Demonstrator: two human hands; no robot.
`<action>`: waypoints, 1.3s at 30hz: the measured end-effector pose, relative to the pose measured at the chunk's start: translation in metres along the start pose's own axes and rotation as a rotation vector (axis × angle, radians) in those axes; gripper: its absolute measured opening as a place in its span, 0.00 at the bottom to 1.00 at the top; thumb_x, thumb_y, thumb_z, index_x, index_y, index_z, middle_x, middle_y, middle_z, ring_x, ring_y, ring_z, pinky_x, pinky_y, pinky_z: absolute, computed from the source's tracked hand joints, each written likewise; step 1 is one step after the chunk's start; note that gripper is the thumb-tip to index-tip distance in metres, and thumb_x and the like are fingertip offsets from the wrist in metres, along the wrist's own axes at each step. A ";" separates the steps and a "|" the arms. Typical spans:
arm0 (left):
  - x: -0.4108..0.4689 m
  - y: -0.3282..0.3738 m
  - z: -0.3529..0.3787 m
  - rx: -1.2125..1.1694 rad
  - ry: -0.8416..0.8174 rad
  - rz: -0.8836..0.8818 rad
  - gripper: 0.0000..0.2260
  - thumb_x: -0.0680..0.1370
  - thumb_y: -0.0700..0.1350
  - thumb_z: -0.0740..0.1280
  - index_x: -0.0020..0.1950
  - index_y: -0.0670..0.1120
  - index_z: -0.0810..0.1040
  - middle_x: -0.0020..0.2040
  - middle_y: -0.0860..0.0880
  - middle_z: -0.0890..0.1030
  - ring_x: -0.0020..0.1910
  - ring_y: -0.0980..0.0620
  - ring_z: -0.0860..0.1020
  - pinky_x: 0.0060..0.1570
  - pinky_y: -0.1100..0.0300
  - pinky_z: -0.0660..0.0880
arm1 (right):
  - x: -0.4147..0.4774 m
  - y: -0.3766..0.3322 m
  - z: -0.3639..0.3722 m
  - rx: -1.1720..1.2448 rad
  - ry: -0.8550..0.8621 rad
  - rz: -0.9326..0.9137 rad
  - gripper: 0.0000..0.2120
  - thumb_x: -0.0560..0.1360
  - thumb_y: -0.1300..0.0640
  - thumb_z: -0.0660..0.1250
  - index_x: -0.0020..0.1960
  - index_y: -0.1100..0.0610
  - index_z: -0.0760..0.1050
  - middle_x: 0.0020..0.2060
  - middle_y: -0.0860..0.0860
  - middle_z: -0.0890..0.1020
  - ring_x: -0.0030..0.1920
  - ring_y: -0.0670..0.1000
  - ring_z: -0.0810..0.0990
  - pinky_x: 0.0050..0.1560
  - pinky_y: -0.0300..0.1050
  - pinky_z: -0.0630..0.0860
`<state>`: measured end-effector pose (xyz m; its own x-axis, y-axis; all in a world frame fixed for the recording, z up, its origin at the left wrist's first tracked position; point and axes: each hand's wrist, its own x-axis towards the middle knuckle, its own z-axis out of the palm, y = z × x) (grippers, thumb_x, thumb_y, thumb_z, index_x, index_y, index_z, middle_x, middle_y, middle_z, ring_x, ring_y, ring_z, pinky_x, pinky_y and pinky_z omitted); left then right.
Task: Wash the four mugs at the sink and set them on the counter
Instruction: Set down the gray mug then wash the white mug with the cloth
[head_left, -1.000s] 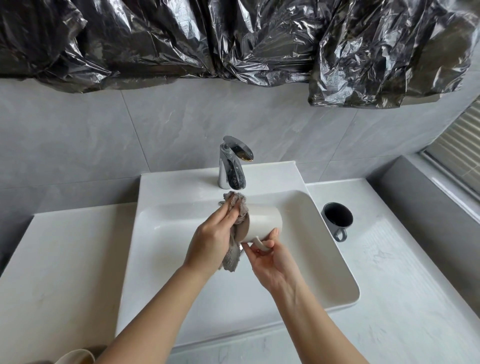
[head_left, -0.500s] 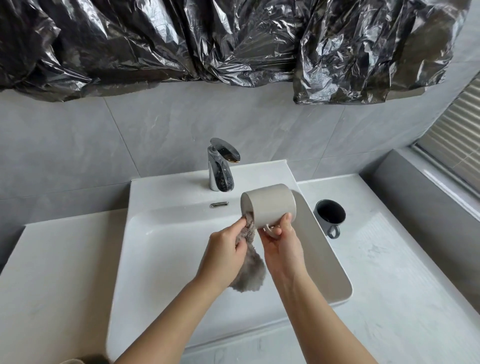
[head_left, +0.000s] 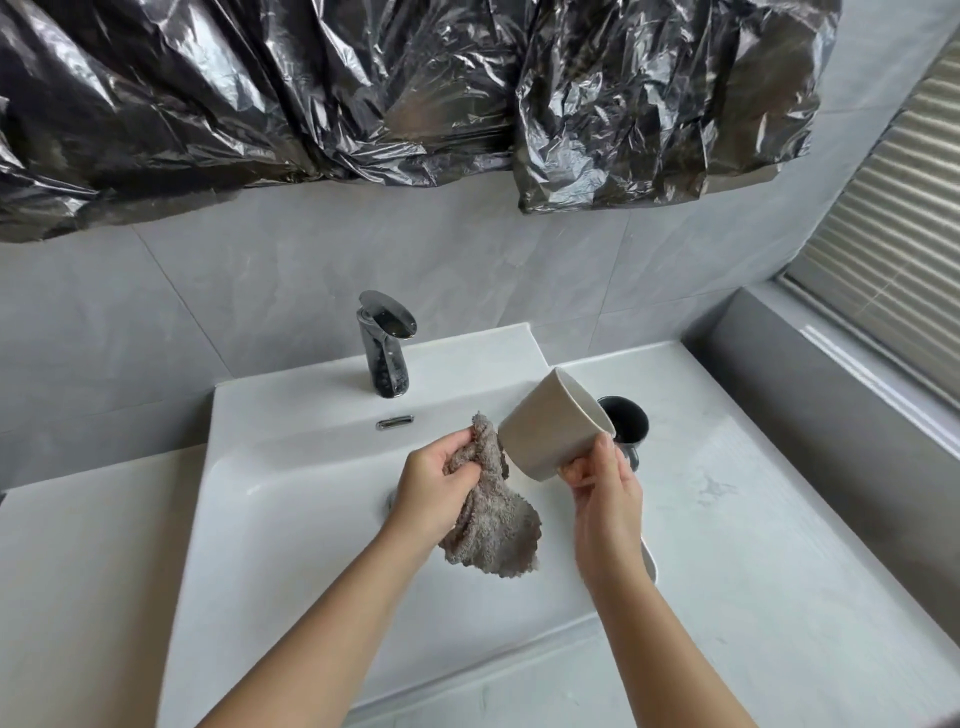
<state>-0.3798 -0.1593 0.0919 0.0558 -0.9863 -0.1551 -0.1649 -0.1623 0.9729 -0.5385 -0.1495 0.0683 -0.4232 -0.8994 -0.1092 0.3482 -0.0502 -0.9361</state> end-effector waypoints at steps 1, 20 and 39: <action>0.002 0.001 0.004 -0.004 -0.002 -0.004 0.20 0.75 0.30 0.62 0.57 0.52 0.80 0.50 0.55 0.84 0.49 0.54 0.82 0.58 0.55 0.77 | 0.004 -0.004 -0.007 -0.014 0.001 -0.012 0.26 0.84 0.56 0.56 0.27 0.50 0.70 0.25 0.46 0.72 0.35 0.51 0.68 0.50 0.51 0.65; 0.028 -0.006 0.035 0.082 0.011 -0.065 0.20 0.74 0.30 0.63 0.57 0.52 0.80 0.49 0.55 0.84 0.50 0.53 0.81 0.59 0.54 0.75 | 0.073 0.011 -0.158 -0.365 0.286 0.030 0.17 0.83 0.60 0.54 0.37 0.56 0.71 0.37 0.52 0.78 0.38 0.48 0.72 0.44 0.43 0.66; 0.031 -0.017 0.045 0.078 0.017 -0.070 0.21 0.75 0.30 0.63 0.56 0.55 0.80 0.46 0.60 0.83 0.46 0.58 0.80 0.53 0.61 0.75 | 0.092 0.062 -0.172 -0.450 0.271 0.181 0.16 0.84 0.58 0.56 0.39 0.56 0.73 0.39 0.51 0.77 0.41 0.49 0.72 0.49 0.47 0.67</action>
<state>-0.4193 -0.1886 0.0631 0.0867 -0.9719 -0.2190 -0.2363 -0.2336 0.9432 -0.6999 -0.1603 -0.0575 -0.6105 -0.7297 -0.3078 0.0687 0.3384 -0.9385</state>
